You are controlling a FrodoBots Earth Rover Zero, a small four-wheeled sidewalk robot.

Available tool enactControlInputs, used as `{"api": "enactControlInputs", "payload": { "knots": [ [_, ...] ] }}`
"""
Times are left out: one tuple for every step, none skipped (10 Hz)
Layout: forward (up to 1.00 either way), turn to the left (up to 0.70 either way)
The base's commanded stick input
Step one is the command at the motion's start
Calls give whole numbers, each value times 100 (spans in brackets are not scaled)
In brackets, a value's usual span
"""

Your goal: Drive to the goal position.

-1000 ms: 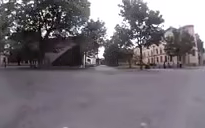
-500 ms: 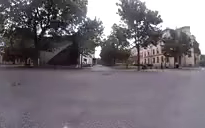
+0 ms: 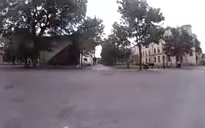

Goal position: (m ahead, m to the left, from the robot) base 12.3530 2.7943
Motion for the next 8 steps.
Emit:
{"api": "enactControlInputs", "payload": {
  "knots": [
    [85, 0],
    [85, 0],
    [85, 0],
    [85, 0],
    [85, 0],
    [85, 0],
    [85, 0],
    [85, 0]
  ]
}}
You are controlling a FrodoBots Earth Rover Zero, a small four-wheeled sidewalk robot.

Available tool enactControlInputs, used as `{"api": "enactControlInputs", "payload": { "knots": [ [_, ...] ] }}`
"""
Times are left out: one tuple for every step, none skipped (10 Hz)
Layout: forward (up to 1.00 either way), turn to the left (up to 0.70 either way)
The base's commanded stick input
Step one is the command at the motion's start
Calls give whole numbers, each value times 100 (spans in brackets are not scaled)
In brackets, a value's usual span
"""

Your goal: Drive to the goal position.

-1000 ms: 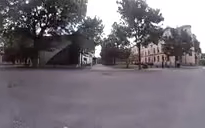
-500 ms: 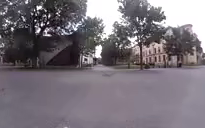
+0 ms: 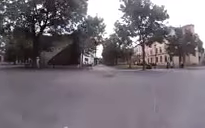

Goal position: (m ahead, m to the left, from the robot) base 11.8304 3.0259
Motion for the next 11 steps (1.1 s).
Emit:
{"api": "enactControlInputs", "payload": {
  "knots": [
    [85, 0],
    [85, 0],
    [85, 0],
    [85, 0],
    [85, 0],
    [85, 0],
    [85, 0],
    [85, 0],
    [85, 0],
    [85, 0],
    [85, 0]
  ]
}}
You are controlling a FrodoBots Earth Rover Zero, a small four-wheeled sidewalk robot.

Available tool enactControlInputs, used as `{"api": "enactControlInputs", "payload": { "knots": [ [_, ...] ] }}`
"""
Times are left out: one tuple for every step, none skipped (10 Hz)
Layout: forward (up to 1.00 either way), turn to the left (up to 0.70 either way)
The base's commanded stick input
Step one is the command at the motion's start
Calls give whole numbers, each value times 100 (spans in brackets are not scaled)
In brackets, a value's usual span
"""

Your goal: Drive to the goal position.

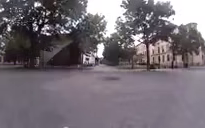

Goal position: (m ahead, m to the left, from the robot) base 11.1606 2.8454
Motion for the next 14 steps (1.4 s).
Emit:
{"api": "enactControlInputs", "payload": {
  "knots": [
    [85, 0],
    [85, 0],
    [85, 0],
    [85, 0],
    [85, 0],
    [85, 0],
    [85, 0],
    [85, 0],
    [85, 0],
    [85, 0],
    [85, 0],
    [85, 0],
    [85, 0],
    [85, 0]
  ]
}}
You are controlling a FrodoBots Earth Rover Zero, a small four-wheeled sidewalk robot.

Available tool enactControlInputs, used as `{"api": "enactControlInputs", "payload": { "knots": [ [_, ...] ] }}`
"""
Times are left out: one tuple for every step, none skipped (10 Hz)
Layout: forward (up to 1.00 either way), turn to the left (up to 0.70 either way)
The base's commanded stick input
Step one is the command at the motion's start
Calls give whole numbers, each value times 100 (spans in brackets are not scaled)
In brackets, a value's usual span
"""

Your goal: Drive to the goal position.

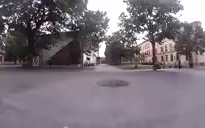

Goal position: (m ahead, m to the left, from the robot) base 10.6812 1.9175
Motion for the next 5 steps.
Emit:
{"api": "enactControlInputs", "payload": {
  "knots": [
    [85, 0],
    [85, 0],
    [85, 0],
    [85, 0],
    [85, 0]
  ]
}}
